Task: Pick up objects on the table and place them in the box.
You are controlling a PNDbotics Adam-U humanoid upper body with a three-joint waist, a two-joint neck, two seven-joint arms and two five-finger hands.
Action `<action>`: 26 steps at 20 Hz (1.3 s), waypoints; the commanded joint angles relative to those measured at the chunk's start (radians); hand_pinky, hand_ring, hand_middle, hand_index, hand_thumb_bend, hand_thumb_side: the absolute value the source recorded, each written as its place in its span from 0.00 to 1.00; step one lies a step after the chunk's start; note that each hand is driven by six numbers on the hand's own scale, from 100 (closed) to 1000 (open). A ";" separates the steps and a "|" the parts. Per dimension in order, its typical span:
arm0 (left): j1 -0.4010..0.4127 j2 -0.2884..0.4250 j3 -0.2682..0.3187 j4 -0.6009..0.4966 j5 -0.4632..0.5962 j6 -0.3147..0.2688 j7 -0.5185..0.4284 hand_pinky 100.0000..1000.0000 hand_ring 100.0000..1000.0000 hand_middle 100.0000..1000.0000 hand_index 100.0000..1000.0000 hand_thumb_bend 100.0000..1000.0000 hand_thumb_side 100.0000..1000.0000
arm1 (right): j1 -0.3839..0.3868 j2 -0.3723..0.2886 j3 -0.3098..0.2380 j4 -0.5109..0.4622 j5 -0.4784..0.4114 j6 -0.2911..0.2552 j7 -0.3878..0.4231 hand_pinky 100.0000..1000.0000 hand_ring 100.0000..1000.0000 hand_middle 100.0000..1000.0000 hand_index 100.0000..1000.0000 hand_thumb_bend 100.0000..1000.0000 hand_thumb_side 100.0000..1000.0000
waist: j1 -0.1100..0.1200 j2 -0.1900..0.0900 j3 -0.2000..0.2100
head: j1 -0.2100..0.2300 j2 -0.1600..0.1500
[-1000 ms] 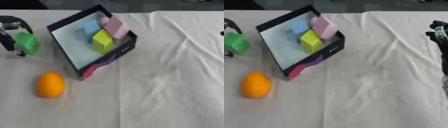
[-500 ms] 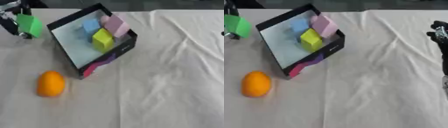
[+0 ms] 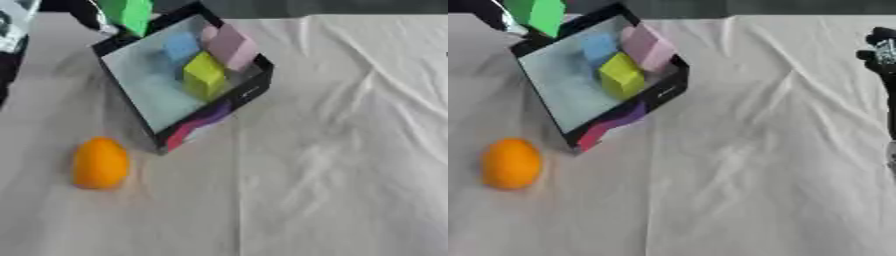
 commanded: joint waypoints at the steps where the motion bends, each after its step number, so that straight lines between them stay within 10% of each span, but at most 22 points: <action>1: -0.029 -0.032 0.008 0.047 -0.080 0.032 0.078 0.63 0.56 0.49 0.57 0.53 0.00 | -0.017 -0.014 0.000 -0.021 -0.006 -0.002 0.009 0.86 0.74 0.74 0.78 0.00 0.63 | 0.000 -0.040 -0.005 | 0.010 -0.008; 4: -0.030 -0.056 0.008 0.071 -0.113 0.015 0.126 0.83 0.84 0.85 0.89 0.71 0.04 | -0.016 -0.010 0.002 -0.018 -0.006 -0.001 0.012 0.86 0.74 0.74 0.78 0.00 0.63 | 0.001 -0.039 -0.007 | 0.011 -0.004; 6: -0.030 -0.056 0.008 0.061 -0.105 -0.011 0.155 0.87 0.90 0.89 0.96 0.78 0.25 | -0.014 -0.010 0.002 -0.017 -0.004 -0.001 0.011 0.86 0.74 0.74 0.78 0.00 0.64 | 0.000 -0.040 -0.006 | 0.006 -0.001; 9: -0.029 -0.041 0.003 0.025 -0.094 -0.015 0.207 0.85 0.88 0.88 0.95 0.87 0.23 | -0.009 -0.011 0.000 -0.013 -0.001 0.001 0.009 0.86 0.74 0.74 0.78 0.00 0.64 | -0.001 -0.042 -0.001 | 0.003 0.004; 16: 0.015 0.034 0.001 -0.168 0.122 0.072 0.265 0.76 0.77 0.73 0.82 0.42 0.05 | -0.001 -0.023 -0.007 -0.018 -0.003 -0.003 0.004 0.86 0.74 0.74 0.78 0.00 0.61 | -0.005 -0.055 0.014 | -0.017 0.016; 26: 0.321 0.352 -0.047 -0.795 0.595 0.242 0.082 0.79 0.78 0.75 0.85 0.38 0.23 | 0.020 -0.046 -0.026 -0.022 -0.006 -0.009 -0.018 0.86 0.73 0.74 0.78 0.00 0.61 | 0.008 -0.065 0.041 | -0.076 0.039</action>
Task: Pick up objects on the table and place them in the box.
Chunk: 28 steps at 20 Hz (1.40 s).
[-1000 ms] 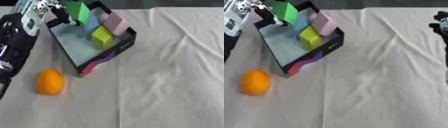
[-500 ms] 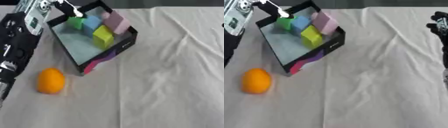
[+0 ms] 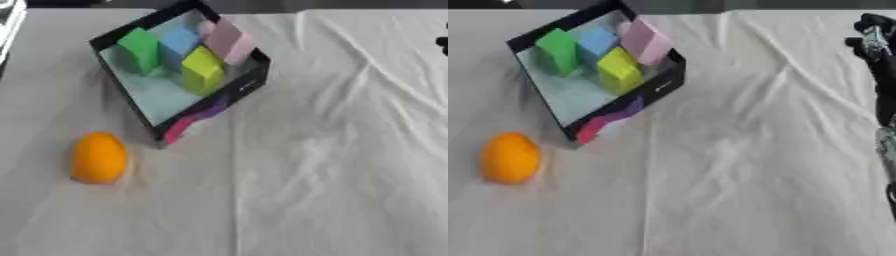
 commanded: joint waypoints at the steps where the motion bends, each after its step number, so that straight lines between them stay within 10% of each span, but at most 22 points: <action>1: 0.063 0.129 0.009 -0.181 0.105 0.038 -0.070 0.79 0.78 0.75 0.85 0.38 0.23 | -0.004 -0.036 -0.014 -0.020 -0.005 -0.002 -0.008 0.86 0.74 0.74 0.78 0.00 0.61 | 0.007 -0.045 0.003 | -0.014 0.008; 16: 0.564 0.348 0.098 -0.351 0.220 0.029 -0.125 0.80 0.80 0.76 0.81 0.40 0.41 | 0.006 -0.054 -0.033 -0.034 -0.009 -0.010 -0.028 0.86 0.74 0.74 0.78 0.00 0.58 | 0.008 -0.053 0.020 | -0.016 0.026; 28: 0.580 0.320 -0.012 -0.351 0.037 0.127 -0.216 0.83 0.84 0.81 0.86 0.51 0.35 | 0.002 -0.049 -0.028 -0.036 -0.010 -0.008 -0.027 0.85 0.73 0.74 0.78 0.00 0.58 | 0.012 -0.058 0.014 | -0.009 0.027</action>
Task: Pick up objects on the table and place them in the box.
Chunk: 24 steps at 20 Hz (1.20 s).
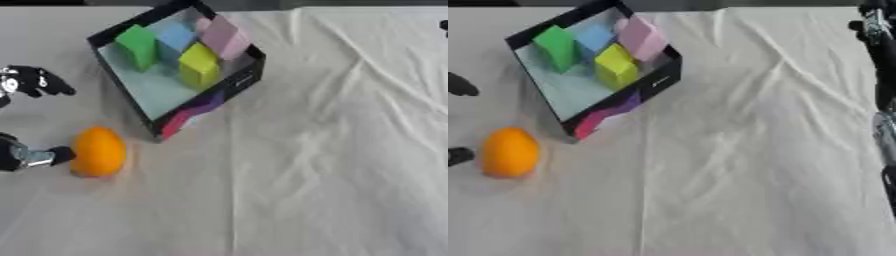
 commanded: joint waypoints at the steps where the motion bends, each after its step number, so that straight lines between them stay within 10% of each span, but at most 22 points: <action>1: -0.028 0.013 -0.026 -0.012 -0.052 0.019 -0.033 0.83 0.84 0.81 0.87 0.53 0.35 | -0.014 -0.031 -0.004 -0.024 -0.005 0.001 0.000 0.85 0.73 0.74 0.78 0.00 0.58 | 0.013 -0.036 -0.002 | 0.005 0.003; 24: -0.174 -0.117 -0.185 0.166 -0.383 -0.017 -0.128 0.82 0.83 0.79 0.83 0.63 0.22 | -0.007 -0.019 0.012 -0.021 0.002 0.006 0.004 0.85 0.73 0.74 0.78 0.00 0.60 | 0.031 -0.037 -0.015 | 0.023 0.002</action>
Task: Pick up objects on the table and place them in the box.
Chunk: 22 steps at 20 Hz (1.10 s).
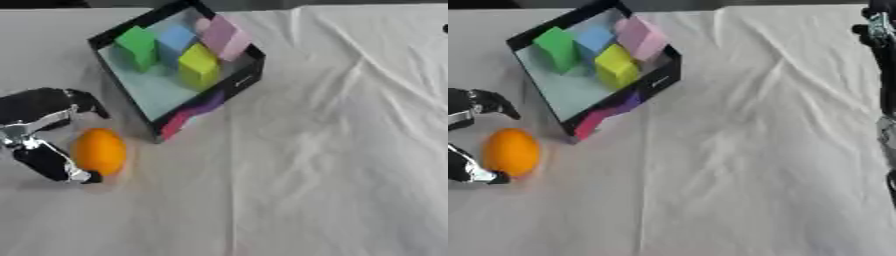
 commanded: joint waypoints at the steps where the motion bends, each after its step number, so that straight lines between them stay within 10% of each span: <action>1: -0.022 0.012 -0.002 0.015 -0.023 -0.013 -0.016 0.82 0.83 0.79 0.83 0.64 0.22 | -0.008 -0.020 -0.005 -0.021 0.001 0.001 -0.002 0.85 0.73 0.74 0.78 0.00 0.60 | 0.013 -0.037 0.000 | 0.004 0.002; 11: -0.035 -0.002 -0.017 0.043 -0.112 -0.045 -0.044 0.82 0.83 0.79 0.80 0.56 0.00 | -0.006 -0.018 0.002 -0.019 0.001 0.002 0.000 0.85 0.73 0.73 0.78 0.00 0.61 | 0.018 -0.036 -0.001 | 0.010 -0.004; 16: -0.030 -0.004 0.019 -0.045 -0.108 -0.032 0.008 0.60 0.61 0.50 0.47 0.40 0.00 | -0.003 -0.017 0.002 -0.017 0.002 0.003 -0.007 0.85 0.73 0.73 0.77 0.00 0.61 | 0.019 -0.037 0.006 | 0.005 -0.004; 22: -0.051 0.050 0.087 -0.165 -0.014 -0.051 0.017 0.56 0.55 0.44 0.42 0.41 0.00 | 0.001 -0.023 0.000 -0.021 -0.001 -0.001 -0.017 0.85 0.73 0.73 0.77 0.00 0.60 | 0.021 -0.048 0.014 | -0.016 0.002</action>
